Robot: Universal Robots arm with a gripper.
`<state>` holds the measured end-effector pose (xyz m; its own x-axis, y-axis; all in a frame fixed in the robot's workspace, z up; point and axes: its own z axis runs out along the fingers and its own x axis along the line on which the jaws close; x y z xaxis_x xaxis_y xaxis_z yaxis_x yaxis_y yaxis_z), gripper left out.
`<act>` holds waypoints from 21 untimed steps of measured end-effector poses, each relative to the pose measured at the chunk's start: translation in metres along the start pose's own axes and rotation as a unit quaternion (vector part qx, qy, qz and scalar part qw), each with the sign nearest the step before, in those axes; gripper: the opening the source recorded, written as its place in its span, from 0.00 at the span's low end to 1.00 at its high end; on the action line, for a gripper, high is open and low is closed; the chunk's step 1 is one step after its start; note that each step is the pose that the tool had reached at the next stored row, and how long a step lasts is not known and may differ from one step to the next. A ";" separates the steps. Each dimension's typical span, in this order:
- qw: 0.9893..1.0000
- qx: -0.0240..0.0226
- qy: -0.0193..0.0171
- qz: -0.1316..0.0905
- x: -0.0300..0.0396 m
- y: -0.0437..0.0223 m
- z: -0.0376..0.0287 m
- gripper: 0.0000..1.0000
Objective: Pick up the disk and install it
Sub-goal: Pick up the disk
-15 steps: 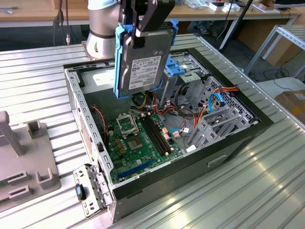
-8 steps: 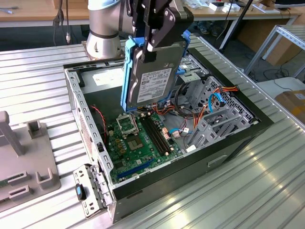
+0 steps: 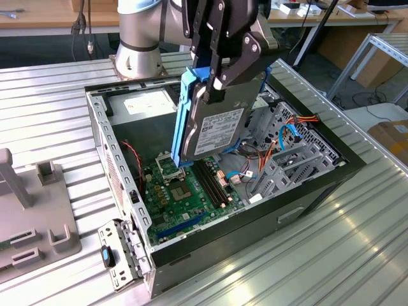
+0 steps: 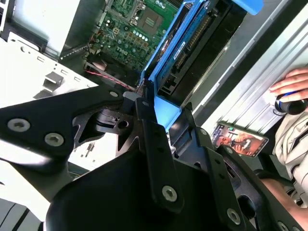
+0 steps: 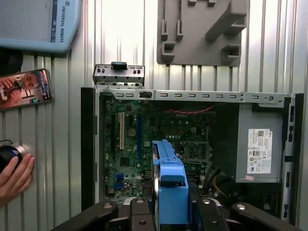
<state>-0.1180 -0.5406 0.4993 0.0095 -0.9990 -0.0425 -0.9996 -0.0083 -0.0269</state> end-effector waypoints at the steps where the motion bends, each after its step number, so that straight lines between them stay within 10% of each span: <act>1: 1.000 0.000 0.000 0.000 0.0022 0.0000 -0.0001 0.36; 7: 1.000 0.000 0.000 0.000 0.0216 0.0002 -0.0007 0.36; 14: 1.000 0.000 0.000 0.000 0.0234 -0.0009 -0.0006 0.36; 21: 1.000 0.000 0.000 0.000 0.0236 -0.0327 0.0003 0.36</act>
<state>-0.0850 -0.5639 0.4989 0.0095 -0.9990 -0.0426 -0.9996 -0.0084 -0.0269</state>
